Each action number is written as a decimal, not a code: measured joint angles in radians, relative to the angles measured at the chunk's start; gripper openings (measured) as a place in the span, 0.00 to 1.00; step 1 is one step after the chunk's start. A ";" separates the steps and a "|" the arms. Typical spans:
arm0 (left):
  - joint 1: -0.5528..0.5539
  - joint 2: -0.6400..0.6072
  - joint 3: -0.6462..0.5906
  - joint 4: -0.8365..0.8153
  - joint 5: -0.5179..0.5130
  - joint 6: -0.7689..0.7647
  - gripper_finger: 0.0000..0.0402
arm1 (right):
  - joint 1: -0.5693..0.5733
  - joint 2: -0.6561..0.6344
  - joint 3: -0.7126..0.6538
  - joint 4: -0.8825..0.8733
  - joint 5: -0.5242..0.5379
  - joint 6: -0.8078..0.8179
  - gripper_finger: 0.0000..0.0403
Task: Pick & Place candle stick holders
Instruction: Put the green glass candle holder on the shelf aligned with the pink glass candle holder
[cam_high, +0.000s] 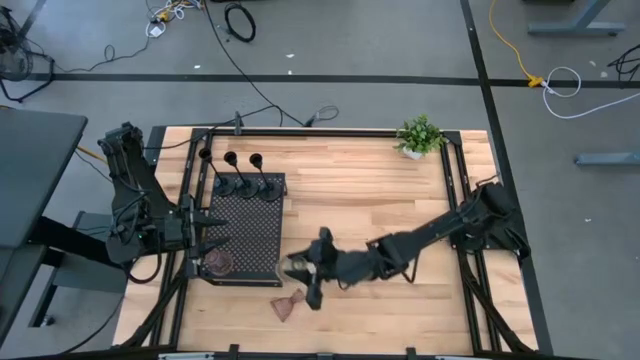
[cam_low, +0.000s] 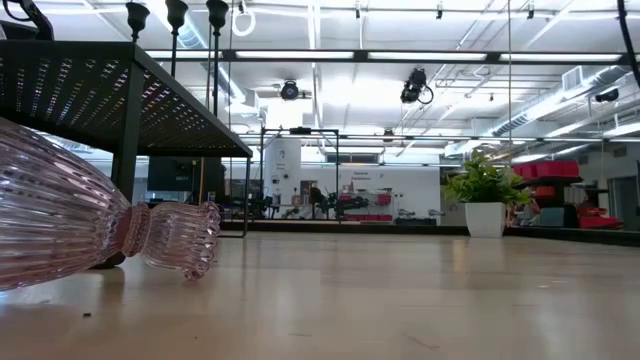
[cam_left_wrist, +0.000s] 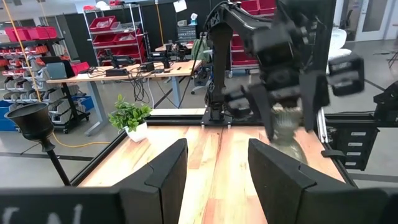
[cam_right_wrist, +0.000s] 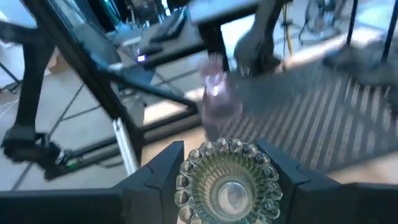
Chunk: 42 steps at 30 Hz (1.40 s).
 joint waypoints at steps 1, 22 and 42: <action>0.000 0.000 0.000 0.000 0.000 0.000 0.43 | -0.013 0.000 0.016 0.002 -0.014 -0.021 0.38; 0.000 0.000 0.000 -0.001 -0.004 0.002 0.43 | -0.140 0.293 0.352 -0.023 -0.200 -0.122 0.38; 0.000 0.000 0.000 0.000 -0.004 0.002 0.43 | -0.151 0.374 0.440 -0.001 -0.197 -0.133 0.38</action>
